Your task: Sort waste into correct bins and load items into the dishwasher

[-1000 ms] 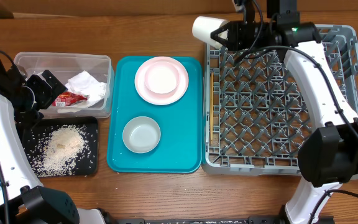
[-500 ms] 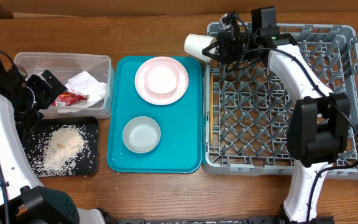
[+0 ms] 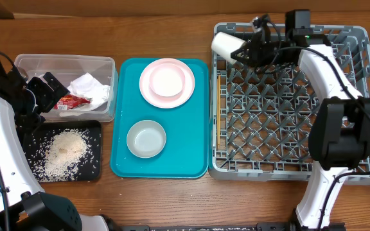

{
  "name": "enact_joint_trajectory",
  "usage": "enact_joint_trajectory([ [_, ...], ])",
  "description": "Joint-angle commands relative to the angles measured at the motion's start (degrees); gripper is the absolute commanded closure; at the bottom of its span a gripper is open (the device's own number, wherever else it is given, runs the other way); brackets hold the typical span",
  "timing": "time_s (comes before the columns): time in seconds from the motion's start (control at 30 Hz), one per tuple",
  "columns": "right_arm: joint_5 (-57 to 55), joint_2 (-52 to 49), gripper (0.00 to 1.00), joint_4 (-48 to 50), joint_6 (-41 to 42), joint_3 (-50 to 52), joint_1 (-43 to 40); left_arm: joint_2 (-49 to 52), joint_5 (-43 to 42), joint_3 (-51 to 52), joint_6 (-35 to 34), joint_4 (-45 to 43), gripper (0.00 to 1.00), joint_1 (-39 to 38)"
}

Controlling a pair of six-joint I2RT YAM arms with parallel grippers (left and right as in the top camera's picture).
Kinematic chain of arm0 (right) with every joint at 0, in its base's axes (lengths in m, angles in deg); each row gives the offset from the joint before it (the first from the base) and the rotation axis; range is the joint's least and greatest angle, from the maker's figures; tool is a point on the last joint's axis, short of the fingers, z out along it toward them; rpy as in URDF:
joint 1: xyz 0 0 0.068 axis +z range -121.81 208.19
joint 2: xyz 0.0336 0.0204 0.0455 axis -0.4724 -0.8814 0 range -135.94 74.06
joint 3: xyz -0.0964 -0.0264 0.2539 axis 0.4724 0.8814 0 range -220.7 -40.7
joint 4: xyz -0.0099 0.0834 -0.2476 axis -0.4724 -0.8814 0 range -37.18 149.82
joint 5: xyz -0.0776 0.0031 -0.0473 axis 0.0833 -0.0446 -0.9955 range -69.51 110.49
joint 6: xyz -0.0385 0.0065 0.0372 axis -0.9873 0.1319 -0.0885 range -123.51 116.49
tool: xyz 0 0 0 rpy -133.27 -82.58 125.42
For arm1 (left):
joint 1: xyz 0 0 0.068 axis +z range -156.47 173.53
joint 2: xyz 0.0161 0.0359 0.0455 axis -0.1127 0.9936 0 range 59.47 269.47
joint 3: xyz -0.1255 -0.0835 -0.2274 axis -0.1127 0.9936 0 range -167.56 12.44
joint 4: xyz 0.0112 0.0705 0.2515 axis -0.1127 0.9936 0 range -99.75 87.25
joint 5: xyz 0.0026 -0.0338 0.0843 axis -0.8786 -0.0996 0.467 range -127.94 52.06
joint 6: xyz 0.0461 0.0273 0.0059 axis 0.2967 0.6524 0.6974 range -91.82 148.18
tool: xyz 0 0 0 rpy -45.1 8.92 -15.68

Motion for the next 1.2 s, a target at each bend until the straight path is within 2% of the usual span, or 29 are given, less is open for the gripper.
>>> enact_joint_trajectory([
  [0.0, -2.03, -0.96, 0.96, -0.72, -3.74, 0.09, 0.09, -0.44, 0.22, -1.16, -0.61, -0.22, 0.00, 0.20],
  [0.2, -0.92, -0.96, 0.96, -2.12, -6.54, 0.09, 0.15, -0.44, 0.22, -1.16, -0.61, -0.22, 0.00, 0.20],
  [0.43, 11.32, -0.96, 0.96, 3.69, -6.49, 0.09, 0.17, -0.44, 0.22, -1.16, -0.61, -0.22, 0.00, 0.20],
  [0.9, 11.32, -5.66, 0.96, 7.10, -6.49, 0.09, 1.07, -0.44, 0.22, -1.16, -0.61, -0.22, 0.00, 0.20],
  [1.07, 10.84, -5.75, 0.96, 6.23, -6.08, 0.09, -0.26, -0.44, 0.22, -1.16, -0.61, -0.22, 0.00, 0.20],
  [1.17, 7.43, -5.75, 0.93, 2.16, -6.10, 0.09, -1.60, -0.44, 0.22, -1.16, -0.61, -0.22, 0.00, 0.20],
])
